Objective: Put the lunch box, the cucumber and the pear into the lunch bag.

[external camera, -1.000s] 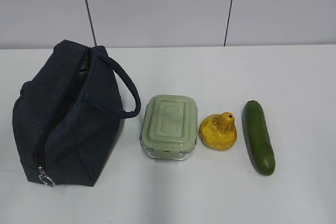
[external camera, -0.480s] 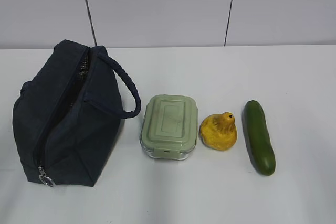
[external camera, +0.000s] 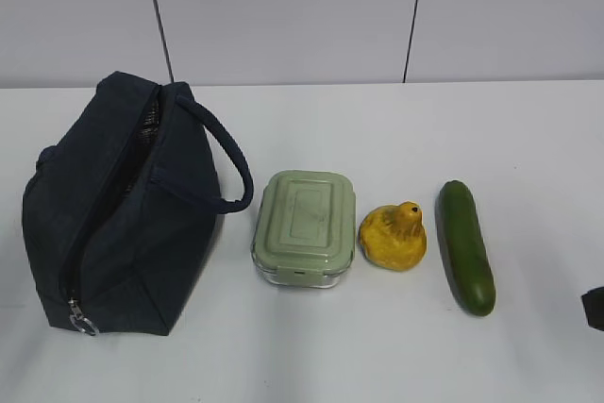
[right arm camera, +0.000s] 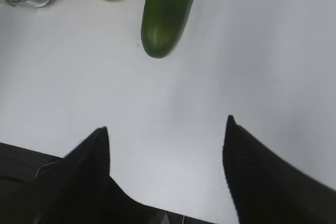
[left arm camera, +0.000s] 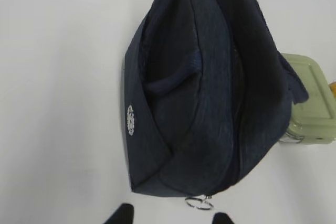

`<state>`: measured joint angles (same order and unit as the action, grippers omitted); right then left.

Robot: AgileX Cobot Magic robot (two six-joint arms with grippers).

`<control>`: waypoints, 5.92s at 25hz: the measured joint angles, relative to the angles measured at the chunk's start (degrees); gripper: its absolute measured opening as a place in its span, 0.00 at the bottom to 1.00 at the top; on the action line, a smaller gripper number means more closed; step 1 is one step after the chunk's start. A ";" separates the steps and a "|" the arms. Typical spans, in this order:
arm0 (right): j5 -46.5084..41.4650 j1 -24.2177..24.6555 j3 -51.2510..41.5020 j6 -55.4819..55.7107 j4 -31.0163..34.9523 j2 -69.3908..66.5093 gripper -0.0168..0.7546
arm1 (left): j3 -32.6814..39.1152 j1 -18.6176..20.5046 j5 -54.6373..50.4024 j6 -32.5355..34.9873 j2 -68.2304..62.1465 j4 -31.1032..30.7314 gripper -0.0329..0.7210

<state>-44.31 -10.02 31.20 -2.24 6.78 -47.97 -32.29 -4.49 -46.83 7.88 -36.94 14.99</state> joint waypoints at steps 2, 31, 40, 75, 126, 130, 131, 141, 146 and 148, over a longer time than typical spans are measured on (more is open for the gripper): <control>0.09 0.00 1.79 -1.02 1.41 -3.01 0.74 | -2.15 0.00 -0.08 0.28 -1.73 -0.40 0.44; 3.45 0.00 19.31 -2.21 10.78 -39.93 0.79 | -10.14 0.00 1.48 2.44 -14.50 -0.83 0.51; 7.02 0.00 20.18 1.40 8.38 -45.44 0.79 | -10.14 0.00 2.59 2.57 -14.50 -0.83 0.51; 16.03 0.00 20.48 2.24 7.01 -51.63 0.79 | -10.14 0.00 4.91 2.80 -17.65 -1.25 0.51; 13.93 0.00 22.85 5.85 -0.89 -51.84 0.50 | -10.19 0.00 2.40 16.87 -25.10 11.71 0.51; 13.63 0.00 22.85 5.85 -1.74 -50.16 0.50 | -10.19 0.00 2.64 19.10 -26.65 13.66 0.51; 13.54 0.00 22.85 5.85 -1.83 -49.71 0.50 | -10.19 0.00 2.83 19.25 -27.14 13.72 0.51; 13.29 0.00 22.85 5.98 -2.12 -45.94 0.50 | -10.21 0.00 4.90 23.06 -32.82 16.16 0.46; 13.29 0.00 22.85 5.87 -2.12 -43.44 0.49 | -10.21 0.00 5.66 25.28 -34.00 18.12 0.22; 13.29 0.00 22.85 5.87 -2.12 -42.43 0.49 | -10.21 0.00 5.88 25.95 -34.10 18.32 0.11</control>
<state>-31.02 -10.02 54.05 3.63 4.66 -90.40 -42.50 -4.49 -40.95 33.83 -71.04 33.31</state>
